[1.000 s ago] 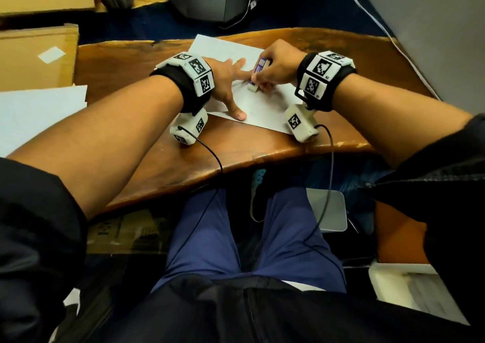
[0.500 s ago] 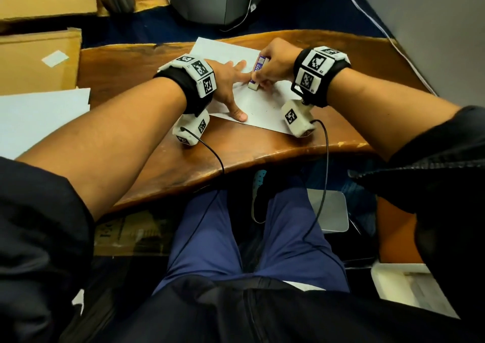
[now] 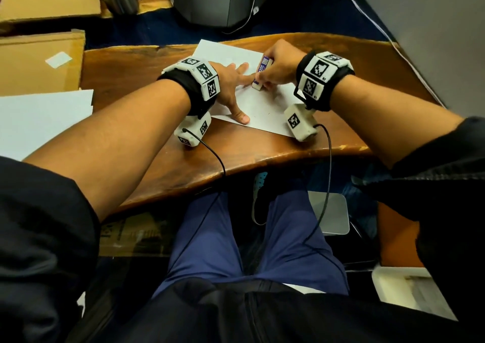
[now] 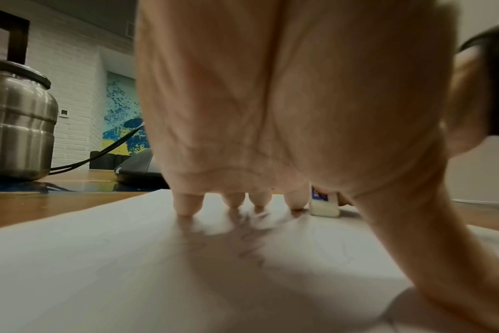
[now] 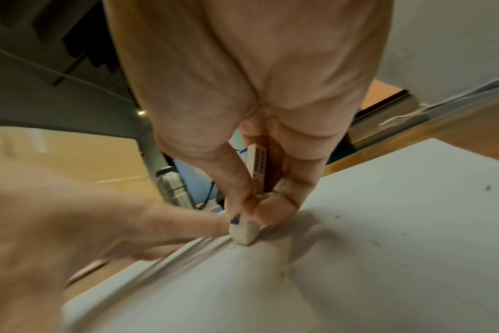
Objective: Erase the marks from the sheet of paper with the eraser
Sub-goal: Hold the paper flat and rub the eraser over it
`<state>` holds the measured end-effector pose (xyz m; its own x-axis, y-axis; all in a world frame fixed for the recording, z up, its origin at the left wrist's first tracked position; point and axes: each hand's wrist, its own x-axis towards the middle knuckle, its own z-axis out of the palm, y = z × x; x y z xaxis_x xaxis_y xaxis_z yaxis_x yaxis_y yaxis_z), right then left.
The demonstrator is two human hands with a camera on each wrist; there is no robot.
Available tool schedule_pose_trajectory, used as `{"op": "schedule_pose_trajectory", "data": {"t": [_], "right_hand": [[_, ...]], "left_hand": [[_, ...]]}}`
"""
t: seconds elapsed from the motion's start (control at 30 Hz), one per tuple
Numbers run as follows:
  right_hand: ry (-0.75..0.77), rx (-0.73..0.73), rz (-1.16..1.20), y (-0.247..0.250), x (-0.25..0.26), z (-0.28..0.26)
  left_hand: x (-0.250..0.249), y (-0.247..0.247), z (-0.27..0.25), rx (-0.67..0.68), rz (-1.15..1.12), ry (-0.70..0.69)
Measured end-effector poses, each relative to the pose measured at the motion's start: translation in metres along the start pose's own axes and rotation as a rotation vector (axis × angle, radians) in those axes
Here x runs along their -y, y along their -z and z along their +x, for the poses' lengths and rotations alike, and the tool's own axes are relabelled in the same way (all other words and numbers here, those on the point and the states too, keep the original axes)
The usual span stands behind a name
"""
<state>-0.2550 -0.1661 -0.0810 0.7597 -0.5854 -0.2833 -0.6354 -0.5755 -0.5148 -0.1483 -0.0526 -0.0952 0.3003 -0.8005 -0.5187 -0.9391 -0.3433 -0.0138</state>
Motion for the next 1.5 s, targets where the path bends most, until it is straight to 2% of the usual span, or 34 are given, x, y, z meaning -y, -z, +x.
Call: {"op": "schedule_pose_trajectory", "data": {"t": [0.1, 0.23, 0.37, 0.63, 0.77, 0.93, 1.0, 1.13, 1.2, 1.3, 1.43, 1.5], "right_hand": [[0.070, 0.062, -0.070, -0.012, -0.003, -0.017], [0.096, 0.160, -0.015, -0.010, -0.004, -0.020], [-0.001, -0.008, 0.044, 0.006, -0.004, 0.007], [-0.040, 0.056, 0.164, 0.013, -0.010, 0.018], [-0.017, 0.073, 0.149, 0.010, -0.011, 0.014], [0.083, 0.226, 0.007, -0.002, -0.013, 0.002], [0.073, 0.201, 0.018, 0.004, -0.012, 0.011], [0.002, 0.030, 0.063, 0.024, -0.009, 0.038], [0.004, 0.021, 0.040, 0.024, -0.010, 0.040], [0.048, 0.060, -0.037, 0.015, -0.014, 0.026], [0.082, 0.210, -0.057, 0.010, -0.017, 0.010], [0.077, 0.212, -0.027, 0.015, -0.016, 0.017]], "left_hand": [[0.000, 0.001, 0.004, 0.012, -0.014, -0.004], [0.004, -0.001, 0.008, 0.031, -0.028, -0.016], [0.001, 0.000, 0.004, 0.009, -0.031, 0.008], [0.006, 0.014, 0.008, -0.059, -0.105, -0.009], [0.010, 0.014, 0.017, -0.022, -0.073, 0.021], [0.011, 0.014, 0.021, 0.015, -0.043, 0.038], [0.009, 0.016, 0.020, 0.023, -0.043, 0.039], [0.010, 0.017, 0.022, 0.029, -0.025, 0.040], [0.010, 0.016, 0.023, 0.034, 0.006, 0.036], [0.008, 0.018, 0.025, 0.037, 0.035, 0.047], [0.005, 0.022, 0.026, 0.057, 0.066, 0.070], [0.003, 0.022, 0.026, 0.059, 0.079, 0.070]]}}
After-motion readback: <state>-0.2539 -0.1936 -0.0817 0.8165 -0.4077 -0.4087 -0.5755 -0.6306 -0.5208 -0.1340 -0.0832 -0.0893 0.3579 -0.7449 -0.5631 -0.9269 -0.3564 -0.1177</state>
